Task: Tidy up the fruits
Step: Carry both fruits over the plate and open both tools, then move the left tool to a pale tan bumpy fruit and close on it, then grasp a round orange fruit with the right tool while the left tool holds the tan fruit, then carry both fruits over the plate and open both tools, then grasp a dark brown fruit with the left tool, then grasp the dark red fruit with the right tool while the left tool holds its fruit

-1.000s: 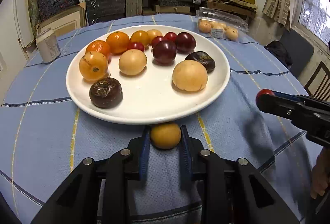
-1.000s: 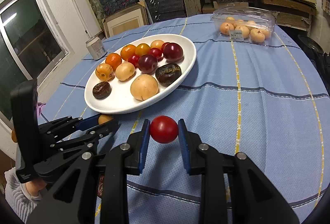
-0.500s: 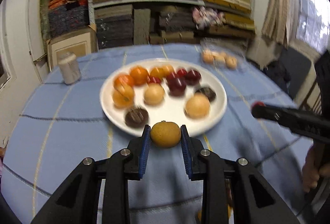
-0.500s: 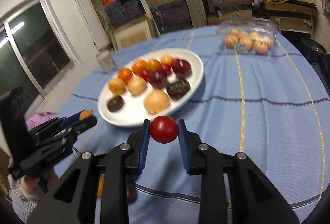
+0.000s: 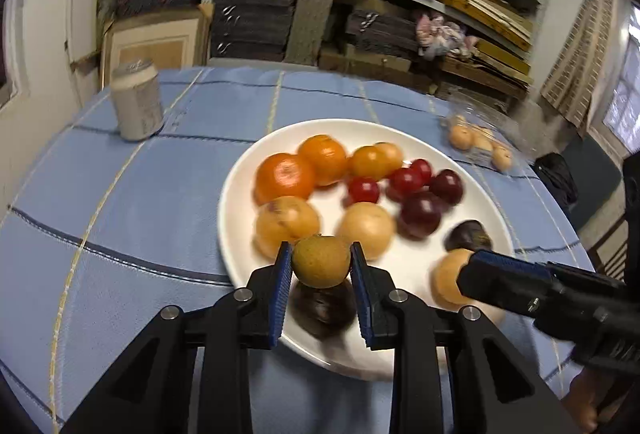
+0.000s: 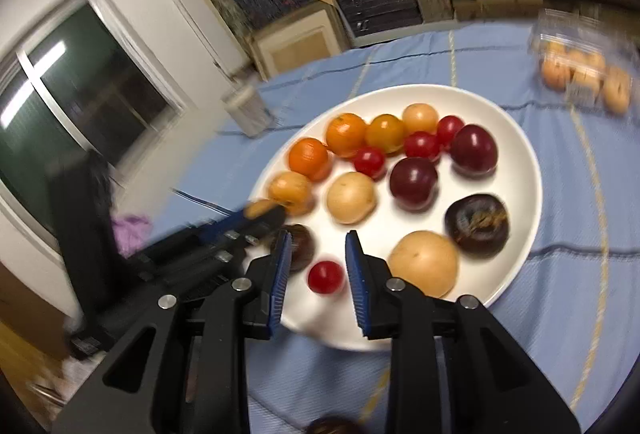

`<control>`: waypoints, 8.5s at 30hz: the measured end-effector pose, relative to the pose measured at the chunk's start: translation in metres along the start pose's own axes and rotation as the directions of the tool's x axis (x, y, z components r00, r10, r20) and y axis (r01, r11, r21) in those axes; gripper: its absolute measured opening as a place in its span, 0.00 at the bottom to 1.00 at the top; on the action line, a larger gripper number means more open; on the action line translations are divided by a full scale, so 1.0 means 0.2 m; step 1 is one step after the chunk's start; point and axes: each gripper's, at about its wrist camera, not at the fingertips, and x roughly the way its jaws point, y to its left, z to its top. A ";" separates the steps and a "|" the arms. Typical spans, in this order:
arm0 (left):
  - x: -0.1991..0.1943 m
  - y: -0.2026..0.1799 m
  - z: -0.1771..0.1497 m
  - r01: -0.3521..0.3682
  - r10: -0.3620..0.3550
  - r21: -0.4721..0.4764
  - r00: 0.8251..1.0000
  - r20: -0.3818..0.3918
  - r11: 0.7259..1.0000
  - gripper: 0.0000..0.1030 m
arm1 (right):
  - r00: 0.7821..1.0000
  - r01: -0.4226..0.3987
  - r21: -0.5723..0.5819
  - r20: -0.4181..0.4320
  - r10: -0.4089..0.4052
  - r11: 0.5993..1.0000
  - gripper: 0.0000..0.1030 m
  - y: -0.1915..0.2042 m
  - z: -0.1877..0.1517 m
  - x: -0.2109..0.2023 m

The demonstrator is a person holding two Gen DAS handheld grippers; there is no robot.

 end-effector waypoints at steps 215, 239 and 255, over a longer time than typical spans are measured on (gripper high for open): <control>-0.25 -0.15 -0.54 -0.189 0.198 0.166 0.979 -0.038 0.968 0.97 | 0.959 -0.094 0.431 0.281 -0.035 0.897 0.96 -0.47 -0.53 -0.74; -0.21 -0.27 -0.55 -0.100 0.119 0.268 0.991 -0.059 0.958 0.66 | 0.967 0.014 0.272 0.241 -0.082 0.962 0.96 -0.29 -0.52 -0.68; -0.29 -0.10 -0.49 -0.022 0.028 0.124 0.998 -0.048 0.992 0.41 | 0.980 0.160 -0.085 0.137 -0.148 0.983 0.95 0.02 -0.66 -0.54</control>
